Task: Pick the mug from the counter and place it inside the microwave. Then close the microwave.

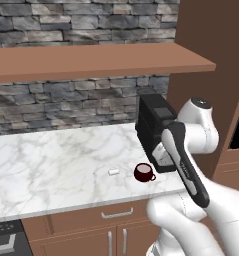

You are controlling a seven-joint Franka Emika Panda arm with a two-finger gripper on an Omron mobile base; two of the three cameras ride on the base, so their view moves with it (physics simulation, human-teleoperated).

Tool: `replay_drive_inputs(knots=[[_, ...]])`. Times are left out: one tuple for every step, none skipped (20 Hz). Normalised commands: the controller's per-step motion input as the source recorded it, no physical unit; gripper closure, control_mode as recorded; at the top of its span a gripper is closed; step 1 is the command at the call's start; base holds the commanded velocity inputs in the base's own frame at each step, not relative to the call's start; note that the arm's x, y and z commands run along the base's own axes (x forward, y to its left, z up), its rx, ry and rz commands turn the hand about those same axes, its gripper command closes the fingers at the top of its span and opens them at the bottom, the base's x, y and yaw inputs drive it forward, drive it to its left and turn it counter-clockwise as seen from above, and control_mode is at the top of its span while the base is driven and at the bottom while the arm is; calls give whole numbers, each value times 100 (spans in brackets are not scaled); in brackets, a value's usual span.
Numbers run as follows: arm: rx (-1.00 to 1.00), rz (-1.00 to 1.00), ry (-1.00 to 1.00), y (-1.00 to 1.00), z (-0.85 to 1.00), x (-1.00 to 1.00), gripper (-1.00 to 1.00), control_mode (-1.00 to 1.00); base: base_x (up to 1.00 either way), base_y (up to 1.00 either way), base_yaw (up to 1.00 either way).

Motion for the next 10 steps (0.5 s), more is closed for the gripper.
replay_drive_inputs(knots=[[-5,0,23,4,0,1,-100,-100,0,0,0],[-5,0,29,2,0,5,-100,-100,0,0,0],[-4,0,31,0,0,5,-100,-100,0,0,0],[-3,0,30,0,0,6,-100,-100,0,0,0],[0,0,21,0,-4,3,-100,-100,0,0,0],[0,0,13,0,-17,0,-100,-100,0,0,0],[0,0,7,0,-26,0,-100,-100,0,0,0],[0,0,0,0,-36,0,-100,-100,0,0,0],[0,0,0,0,-44,0,-100,-100,0,0,0],[0,0,0,0,-46,0,-100,-100,0,0,0]])
